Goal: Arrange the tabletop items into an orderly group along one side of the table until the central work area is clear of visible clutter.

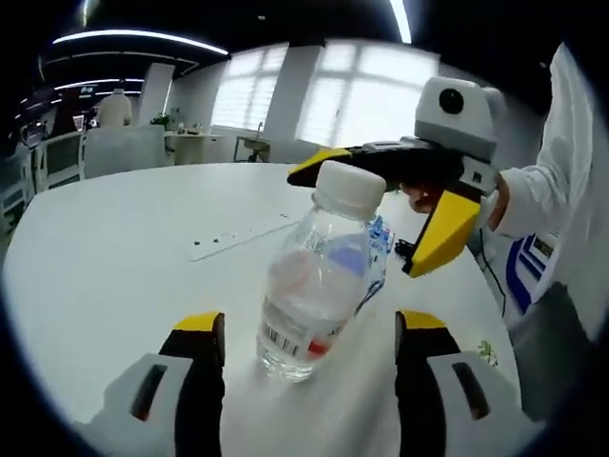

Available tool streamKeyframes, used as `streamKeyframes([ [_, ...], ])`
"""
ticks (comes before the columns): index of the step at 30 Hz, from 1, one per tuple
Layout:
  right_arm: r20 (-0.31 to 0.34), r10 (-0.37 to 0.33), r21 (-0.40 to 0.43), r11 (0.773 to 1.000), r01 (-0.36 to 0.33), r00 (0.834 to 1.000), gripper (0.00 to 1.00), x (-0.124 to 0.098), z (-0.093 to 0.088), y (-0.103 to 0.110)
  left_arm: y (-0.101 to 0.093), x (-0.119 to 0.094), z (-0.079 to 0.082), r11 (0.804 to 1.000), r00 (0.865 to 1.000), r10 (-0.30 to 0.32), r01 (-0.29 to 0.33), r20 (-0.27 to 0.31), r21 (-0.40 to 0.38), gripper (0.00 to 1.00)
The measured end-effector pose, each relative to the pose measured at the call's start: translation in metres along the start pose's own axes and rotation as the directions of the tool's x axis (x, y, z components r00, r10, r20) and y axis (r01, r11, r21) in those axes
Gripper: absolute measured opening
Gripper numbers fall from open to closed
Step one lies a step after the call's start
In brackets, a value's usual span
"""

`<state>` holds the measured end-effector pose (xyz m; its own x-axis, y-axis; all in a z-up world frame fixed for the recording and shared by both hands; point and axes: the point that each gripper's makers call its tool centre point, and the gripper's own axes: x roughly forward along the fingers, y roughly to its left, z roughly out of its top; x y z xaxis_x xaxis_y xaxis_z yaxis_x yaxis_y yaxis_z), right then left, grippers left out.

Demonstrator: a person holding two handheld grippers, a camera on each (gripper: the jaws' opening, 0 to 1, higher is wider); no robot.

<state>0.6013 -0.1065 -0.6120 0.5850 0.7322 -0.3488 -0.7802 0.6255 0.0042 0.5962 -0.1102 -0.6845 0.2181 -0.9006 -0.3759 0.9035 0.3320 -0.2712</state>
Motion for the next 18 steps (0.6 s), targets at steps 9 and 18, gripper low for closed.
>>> streamKeyframes([
  [9,-0.007,0.000,0.065,0.998,0.000,1.000,0.71,-0.010,-0.008,-0.001,-0.005,-0.012,-0.002,0.999,1.000,0.014,-0.014,-0.011,-0.034,0.82],
  [18,-0.009,0.001,0.115,0.993,0.000,1.000,0.80,-0.023,-0.014,0.001,-0.014,-0.024,-0.001,0.999,0.999,0.029,-0.029,-0.013,-0.035,0.83],
])
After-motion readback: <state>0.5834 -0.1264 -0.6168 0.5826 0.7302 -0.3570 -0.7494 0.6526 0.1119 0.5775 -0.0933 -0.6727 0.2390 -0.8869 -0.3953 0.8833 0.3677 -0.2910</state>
